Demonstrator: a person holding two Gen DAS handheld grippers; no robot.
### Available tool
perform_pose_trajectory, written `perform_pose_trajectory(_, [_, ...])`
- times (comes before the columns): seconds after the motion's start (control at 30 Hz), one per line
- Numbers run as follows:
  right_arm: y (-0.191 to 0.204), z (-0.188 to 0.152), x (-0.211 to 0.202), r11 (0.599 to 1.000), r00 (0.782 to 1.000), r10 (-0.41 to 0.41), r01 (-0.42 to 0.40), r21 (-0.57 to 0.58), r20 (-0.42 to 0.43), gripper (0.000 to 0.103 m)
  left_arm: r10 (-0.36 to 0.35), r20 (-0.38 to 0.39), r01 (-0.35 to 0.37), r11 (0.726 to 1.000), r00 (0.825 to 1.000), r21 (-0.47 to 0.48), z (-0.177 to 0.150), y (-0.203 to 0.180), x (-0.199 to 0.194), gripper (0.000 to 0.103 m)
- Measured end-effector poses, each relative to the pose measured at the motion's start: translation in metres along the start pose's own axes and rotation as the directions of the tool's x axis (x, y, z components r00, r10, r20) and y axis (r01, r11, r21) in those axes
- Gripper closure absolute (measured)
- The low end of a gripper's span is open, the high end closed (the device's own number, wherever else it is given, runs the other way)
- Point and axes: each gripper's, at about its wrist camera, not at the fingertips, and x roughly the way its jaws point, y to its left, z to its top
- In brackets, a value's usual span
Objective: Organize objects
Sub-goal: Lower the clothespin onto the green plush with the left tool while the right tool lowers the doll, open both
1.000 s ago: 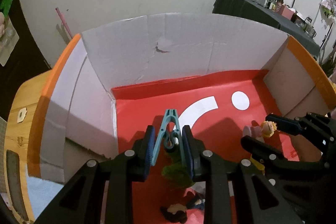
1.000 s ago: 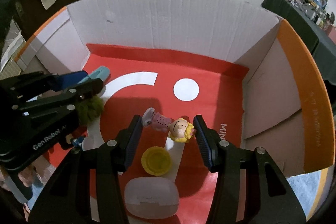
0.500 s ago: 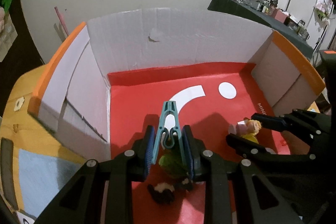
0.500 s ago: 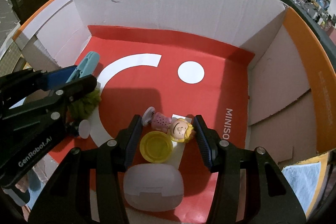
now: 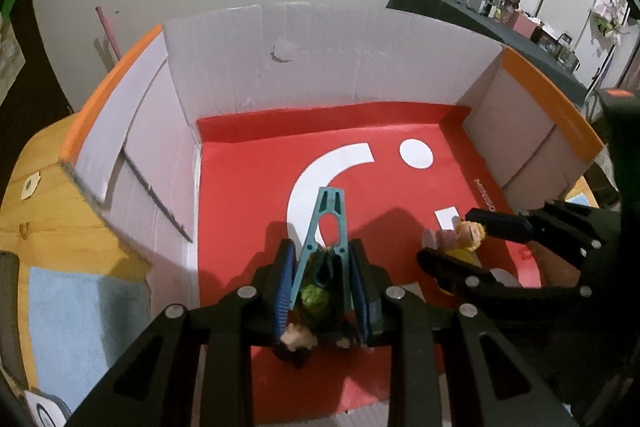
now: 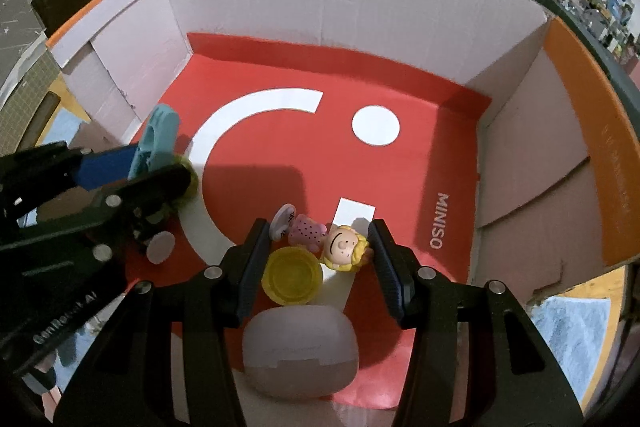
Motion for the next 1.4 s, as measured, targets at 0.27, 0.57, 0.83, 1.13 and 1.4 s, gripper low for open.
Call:
perform_pose_trajectory(0.27, [-0.002, 0.004, -0.003, 1.0, 1.0, -0.008, 0.008, 0.0, 0.014, 0.055, 0.004, -0.021, -0.004, 1.0, 1.0, 0.004, 0.015, 0.005, 0.011, 0.075])
perform_pose_trajectory(0.57, [0.006, 0.014, -0.001, 1.0, 1.0, -0.01, 0.01, 0.011, 0.0, 0.055, 0.019, -0.046, -0.017, 0.999, 0.999, 0.033, 0.024, 0.001, 0.017, 0.075])
perform_pose_trajectory(0.83, [0.002, 0.012, 0.001, 1.0, 1.0, -0.004, 0.004, 0.017, -0.004, 0.054, 0.013, -0.05, -0.012, 1.0, 0.999, 0.023, 0.024, 0.003, 0.019, 0.075])
perform_pose_trajectory(1.13, [0.006, 0.01, -0.009, 1.0, 1.0, -0.003, 0.003, 0.009, -0.01, 0.054, 0.023, -0.054, -0.022, 0.999, 0.998, 0.025, 0.023, 0.005, 0.022, 0.073])
perform_pose_trajectory(1.4, [0.007, 0.008, -0.014, 1.0, 1.0, -0.012, 0.012, 0.014, 0.005, 0.054, 0.065, -0.06, -0.063, 0.998, 0.996, 0.03, 0.04, 0.013, 0.034, 0.074])
